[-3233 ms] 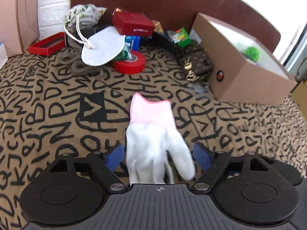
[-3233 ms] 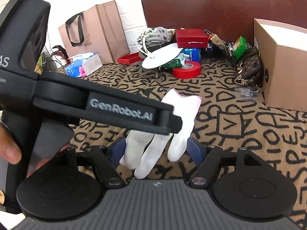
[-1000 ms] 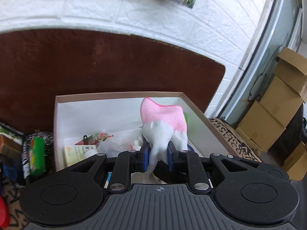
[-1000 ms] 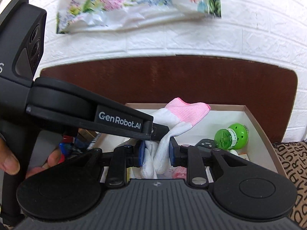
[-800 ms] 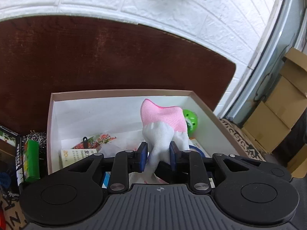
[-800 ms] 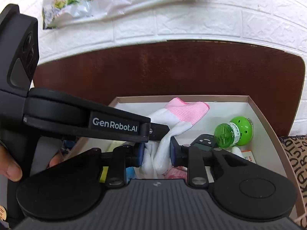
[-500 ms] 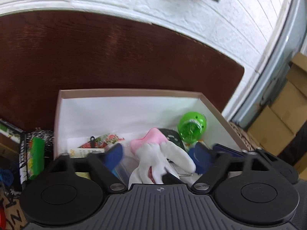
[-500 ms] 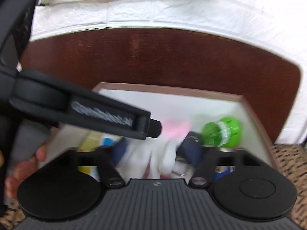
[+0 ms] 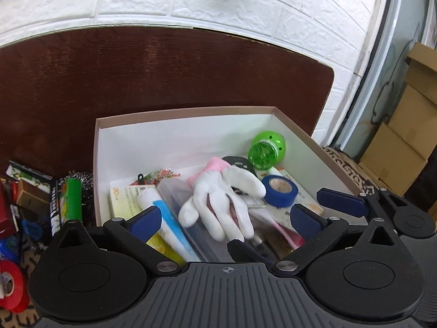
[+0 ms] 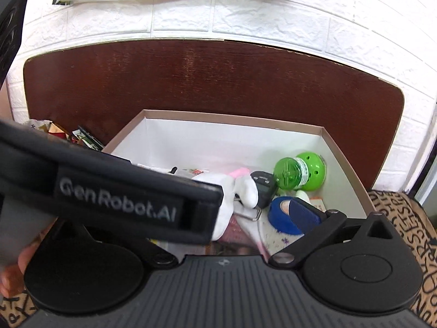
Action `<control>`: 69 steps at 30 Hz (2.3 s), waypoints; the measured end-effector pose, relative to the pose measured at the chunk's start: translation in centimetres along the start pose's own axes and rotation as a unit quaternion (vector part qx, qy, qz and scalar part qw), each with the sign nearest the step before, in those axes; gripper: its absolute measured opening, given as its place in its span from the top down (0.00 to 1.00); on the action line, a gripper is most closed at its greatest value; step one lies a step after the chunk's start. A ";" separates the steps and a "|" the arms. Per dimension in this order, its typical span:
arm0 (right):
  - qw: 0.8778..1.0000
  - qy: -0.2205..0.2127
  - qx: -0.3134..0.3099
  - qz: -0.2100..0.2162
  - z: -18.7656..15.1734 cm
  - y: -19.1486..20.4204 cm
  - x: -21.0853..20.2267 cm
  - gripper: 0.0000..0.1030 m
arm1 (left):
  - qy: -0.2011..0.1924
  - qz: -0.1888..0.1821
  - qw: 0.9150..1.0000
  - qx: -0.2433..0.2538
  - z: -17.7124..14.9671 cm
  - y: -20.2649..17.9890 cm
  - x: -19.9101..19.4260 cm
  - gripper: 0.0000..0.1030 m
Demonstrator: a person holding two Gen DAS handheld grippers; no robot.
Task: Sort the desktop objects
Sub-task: 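Open the left gripper to drop the glove in the box and withdraw, then move the left gripper toward the drawstring bag and white mask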
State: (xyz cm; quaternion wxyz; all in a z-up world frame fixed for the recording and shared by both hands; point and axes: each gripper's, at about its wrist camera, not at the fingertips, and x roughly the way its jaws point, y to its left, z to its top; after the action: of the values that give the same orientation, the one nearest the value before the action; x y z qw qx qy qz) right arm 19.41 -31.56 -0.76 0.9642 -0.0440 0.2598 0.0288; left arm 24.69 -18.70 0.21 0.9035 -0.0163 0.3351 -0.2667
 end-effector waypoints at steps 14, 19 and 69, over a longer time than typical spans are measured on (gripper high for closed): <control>0.999 -0.002 0.035 -0.011 -0.8 0.9 -4.1 0.00 | -0.034 0.031 0.999 0.019 -1.8 -1.3 -5.9 0.00; 0.999 -0.007 0.039 -0.008 -1.0 2.3 -6.2 0.00 | -0.052 0.040 0.998 0.013 -3.3 -1.0 -8.6 0.00; 0.995 0.046 -0.010 0.086 -7.3 23.2 -9.6 0.00 | -0.065 0.126 0.980 -0.141 -18.9 12.9 -22.1 0.00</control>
State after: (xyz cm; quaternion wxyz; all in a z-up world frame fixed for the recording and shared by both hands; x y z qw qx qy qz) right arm 5.69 -9.49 -3.83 0.9448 -0.0320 0.3063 0.1120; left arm 5.23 6.10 -3.91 0.9382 -0.1189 0.3094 -0.0991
